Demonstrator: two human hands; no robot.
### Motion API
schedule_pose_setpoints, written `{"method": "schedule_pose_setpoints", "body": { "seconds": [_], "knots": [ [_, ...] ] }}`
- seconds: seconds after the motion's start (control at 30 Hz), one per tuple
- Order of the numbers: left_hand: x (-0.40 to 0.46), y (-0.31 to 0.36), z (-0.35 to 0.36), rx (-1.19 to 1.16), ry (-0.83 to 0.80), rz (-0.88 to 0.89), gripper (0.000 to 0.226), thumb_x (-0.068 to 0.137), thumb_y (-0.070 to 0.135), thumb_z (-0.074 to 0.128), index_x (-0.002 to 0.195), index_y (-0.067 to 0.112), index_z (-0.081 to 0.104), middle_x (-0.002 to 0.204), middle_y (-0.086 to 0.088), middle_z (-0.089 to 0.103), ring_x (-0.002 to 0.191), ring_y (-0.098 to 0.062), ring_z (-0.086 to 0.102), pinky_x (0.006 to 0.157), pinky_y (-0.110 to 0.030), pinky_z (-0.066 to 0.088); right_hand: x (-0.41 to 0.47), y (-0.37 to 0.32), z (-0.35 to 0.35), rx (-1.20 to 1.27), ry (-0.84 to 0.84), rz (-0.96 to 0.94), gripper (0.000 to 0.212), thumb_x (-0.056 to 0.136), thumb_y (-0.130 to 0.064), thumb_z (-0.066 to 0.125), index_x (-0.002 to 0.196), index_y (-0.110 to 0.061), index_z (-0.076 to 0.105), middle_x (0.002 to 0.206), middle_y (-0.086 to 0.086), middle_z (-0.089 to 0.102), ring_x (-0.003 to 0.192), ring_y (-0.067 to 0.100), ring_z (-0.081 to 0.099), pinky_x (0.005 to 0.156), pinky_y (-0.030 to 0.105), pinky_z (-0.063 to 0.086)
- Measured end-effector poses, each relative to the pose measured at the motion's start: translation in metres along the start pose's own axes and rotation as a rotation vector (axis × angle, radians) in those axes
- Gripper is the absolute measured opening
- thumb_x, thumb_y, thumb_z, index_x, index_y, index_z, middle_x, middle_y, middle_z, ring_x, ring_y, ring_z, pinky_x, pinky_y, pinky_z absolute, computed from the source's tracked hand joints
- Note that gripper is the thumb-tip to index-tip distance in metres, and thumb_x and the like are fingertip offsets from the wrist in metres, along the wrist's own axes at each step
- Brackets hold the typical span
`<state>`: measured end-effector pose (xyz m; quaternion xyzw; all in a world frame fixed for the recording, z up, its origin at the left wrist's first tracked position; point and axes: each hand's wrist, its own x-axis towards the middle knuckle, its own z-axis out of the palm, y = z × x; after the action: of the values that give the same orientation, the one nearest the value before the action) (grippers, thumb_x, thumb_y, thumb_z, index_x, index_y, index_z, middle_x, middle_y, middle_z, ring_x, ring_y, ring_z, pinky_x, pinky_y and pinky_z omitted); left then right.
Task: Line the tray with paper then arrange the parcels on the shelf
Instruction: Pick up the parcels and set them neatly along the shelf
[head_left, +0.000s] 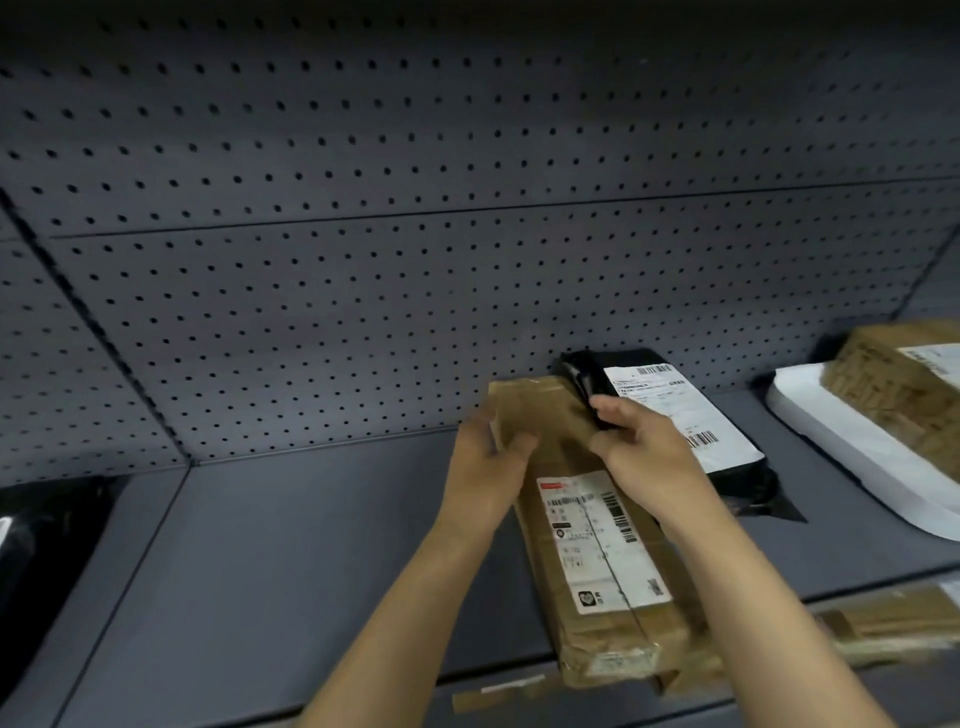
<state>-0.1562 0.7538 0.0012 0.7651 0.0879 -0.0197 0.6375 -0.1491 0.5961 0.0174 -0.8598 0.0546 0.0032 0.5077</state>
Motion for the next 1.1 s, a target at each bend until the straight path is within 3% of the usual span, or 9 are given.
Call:
{"method": "schedule_pose_setpoints", "body": {
  "seconds": [0.13, 0.27, 0.4, 0.5, 0.57, 0.67, 0.83, 1.03, 1.1],
  "knots": [
    [-0.002, -0.021, 0.013, 0.068, -0.067, -0.103, 0.037, 0.085, 0.032, 0.064, 0.121, 0.036, 0.059, 0.119, 0.001, 0.069, 0.108, -0.017, 0.069, 0.088, -0.032, 0.058, 0.002, 0.011, 0.003, -0.166, -0.053, 0.061, 0.057, 0.093, -0.02, 0.059, 0.148, -0.023, 0.048, 0.135, 0.001, 0.062, 0.077, 0.003, 0.054, 0.066, 0.016, 0.041],
    [-0.004, -0.031, 0.017, 0.007, -0.059, -0.146, 0.027, 0.088, 0.035, 0.062, 0.112, 0.047, 0.059, 0.12, 0.002, 0.069, 0.105, -0.015, 0.07, 0.089, -0.034, 0.058, 0.0, 0.017, 0.006, -0.218, -0.095, 0.114, 0.074, 0.085, -0.023, 0.064, 0.155, -0.025, 0.038, 0.136, 0.006, 0.062, 0.092, 0.015, 0.062, 0.081, 0.029, 0.05],
    [-0.005, -0.029, 0.011, -0.079, -0.005, -0.12, 0.021, 0.098, 0.029, 0.057, 0.111, 0.044, 0.062, 0.113, 0.006, 0.075, 0.102, -0.015, 0.073, 0.087, -0.03, 0.057, -0.003, 0.011, 0.006, -0.143, -0.107, 0.093, 0.067, 0.09, -0.017, 0.062, 0.153, -0.023, 0.041, 0.145, 0.002, 0.057, 0.108, 0.015, 0.059, 0.09, 0.027, 0.044],
    [-0.012, -0.015, -0.007, -0.143, 0.056, -0.082, 0.022, 0.101, 0.027, 0.055, 0.109, 0.046, 0.065, 0.102, 0.012, 0.079, 0.099, -0.01, 0.075, 0.085, -0.026, 0.058, -0.005, -0.002, 0.007, -0.061, -0.112, 0.01, 0.047, 0.098, -0.014, 0.057, 0.143, -0.026, 0.054, 0.111, -0.017, 0.067, 0.091, -0.001, 0.06, 0.078, 0.017, 0.046],
    [-0.018, -0.004, -0.025, -0.163, 0.085, -0.064, 0.022, 0.101, 0.03, 0.055, 0.113, 0.044, 0.067, 0.106, 0.01, 0.08, 0.101, -0.01, 0.075, 0.09, -0.029, 0.058, -0.007, -0.014, 0.011, -0.006, -0.121, -0.042, 0.043, 0.098, -0.018, 0.058, 0.139, -0.031, 0.059, 0.109, -0.021, 0.065, 0.092, -0.004, 0.061, 0.081, 0.017, 0.047],
    [-0.026, 0.005, -0.063, -0.183, 0.118, -0.04, 0.034, 0.101, 0.031, 0.055, 0.134, 0.034, 0.063, 0.119, 0.003, 0.078, 0.108, -0.017, 0.074, 0.099, -0.04, 0.056, -0.015, -0.038, 0.032, 0.066, -0.14, -0.108, 0.039, 0.096, -0.02, 0.061, 0.128, -0.042, 0.064, 0.108, -0.022, 0.069, 0.099, -0.004, 0.065, 0.087, 0.021, 0.051],
    [-0.045, 0.006, -0.139, -0.216, 0.184, -0.033, 0.047, 0.102, 0.03, 0.057, 0.148, 0.03, 0.052, 0.126, -0.004, 0.075, 0.105, -0.022, 0.076, 0.094, -0.041, 0.06, -0.039, -0.08, 0.088, 0.16, -0.171, -0.199, 0.044, 0.094, -0.021, 0.064, 0.138, -0.028, 0.062, 0.118, -0.018, 0.07, 0.102, -0.008, 0.066, 0.092, 0.023, 0.052],
    [-0.083, -0.002, -0.256, -0.201, 0.279, -0.018, 0.041, 0.098, 0.032, 0.061, 0.139, 0.031, 0.061, 0.118, -0.006, 0.078, 0.104, -0.025, 0.076, 0.099, -0.047, 0.057, -0.081, -0.138, 0.178, 0.196, -0.25, -0.261, 0.047, 0.092, -0.025, 0.064, 0.139, -0.029, 0.06, 0.12, -0.02, 0.069, 0.094, -0.013, 0.063, 0.079, 0.014, 0.047],
    [-0.098, -0.005, -0.302, -0.203, 0.312, -0.034, 0.032, 0.101, 0.024, 0.057, 0.132, 0.025, 0.066, 0.109, -0.009, 0.081, 0.094, -0.024, 0.078, 0.09, -0.041, 0.061, -0.098, -0.157, 0.216, 0.233, -0.299, -0.274, 0.049, 0.091, -0.025, 0.065, 0.14, -0.027, 0.06, 0.123, -0.017, 0.069, 0.101, -0.007, 0.064, 0.086, 0.018, 0.051]
  ]
}}
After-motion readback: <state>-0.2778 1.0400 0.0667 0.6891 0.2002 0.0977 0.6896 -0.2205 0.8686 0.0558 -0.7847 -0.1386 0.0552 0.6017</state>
